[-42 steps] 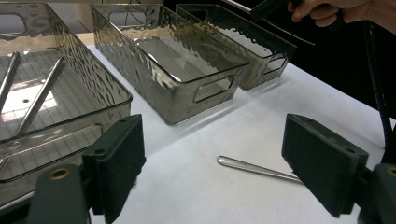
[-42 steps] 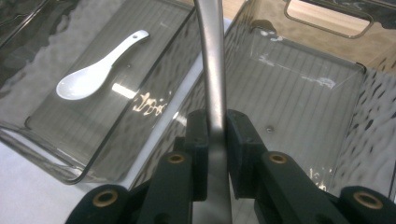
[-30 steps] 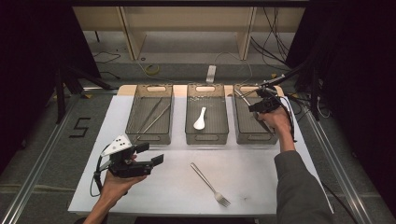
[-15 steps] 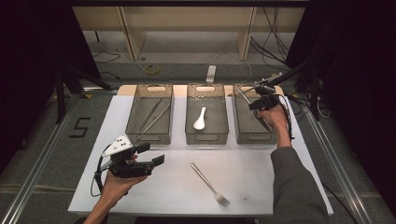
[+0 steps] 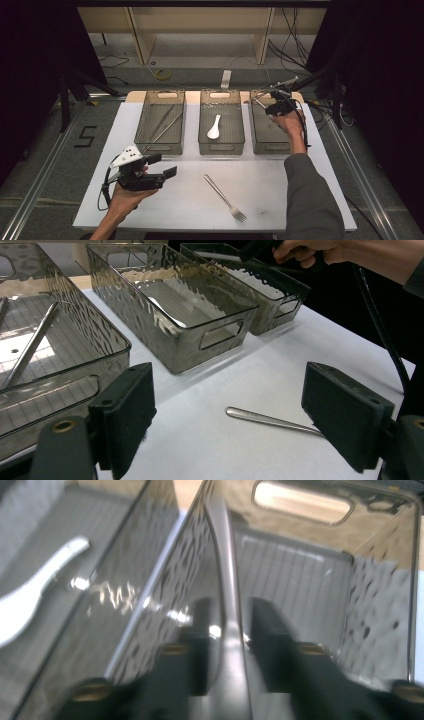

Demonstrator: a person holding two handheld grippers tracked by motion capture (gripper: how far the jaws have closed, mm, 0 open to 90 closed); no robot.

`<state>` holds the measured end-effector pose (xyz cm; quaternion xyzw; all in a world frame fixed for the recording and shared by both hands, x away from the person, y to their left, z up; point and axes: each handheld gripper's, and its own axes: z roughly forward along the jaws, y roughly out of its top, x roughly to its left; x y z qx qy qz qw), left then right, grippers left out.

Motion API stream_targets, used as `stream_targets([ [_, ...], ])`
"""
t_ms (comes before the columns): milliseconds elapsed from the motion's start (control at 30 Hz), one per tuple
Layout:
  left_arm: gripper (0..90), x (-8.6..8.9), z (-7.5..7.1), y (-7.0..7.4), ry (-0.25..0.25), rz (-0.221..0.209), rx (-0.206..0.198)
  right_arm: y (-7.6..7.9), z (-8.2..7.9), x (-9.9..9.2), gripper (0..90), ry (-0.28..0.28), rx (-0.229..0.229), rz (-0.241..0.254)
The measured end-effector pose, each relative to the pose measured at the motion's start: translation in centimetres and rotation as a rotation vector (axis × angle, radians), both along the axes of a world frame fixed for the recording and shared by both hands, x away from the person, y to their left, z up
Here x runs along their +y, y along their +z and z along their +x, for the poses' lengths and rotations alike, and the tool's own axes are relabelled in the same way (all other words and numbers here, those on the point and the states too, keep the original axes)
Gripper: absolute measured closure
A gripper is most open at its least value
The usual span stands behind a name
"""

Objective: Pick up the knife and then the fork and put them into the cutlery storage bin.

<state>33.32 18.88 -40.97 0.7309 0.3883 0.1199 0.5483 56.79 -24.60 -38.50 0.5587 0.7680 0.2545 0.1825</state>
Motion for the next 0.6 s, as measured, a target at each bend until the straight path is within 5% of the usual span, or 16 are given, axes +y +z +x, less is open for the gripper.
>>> stream_targets([
  [100, 20.6, 0.0, 0.0, 0.0, -0.001, 0.000, 0.001, 0.6, 0.1, -0.2, 58.7, -0.010, -0.022, 0.027],
  [333, 20.5, -0.1, 0.0, 0.0, -0.002, 0.007, 0.000, 1.9, -0.8, -0.2, 53.5, 0.018, -0.047, 0.059],
  [600, 20.5, -0.1, 0.0, 0.0, 0.000, 0.010, 0.000, 2.7, -3.0, 1.1, 42.0, 0.134, -0.043, 0.094],
])
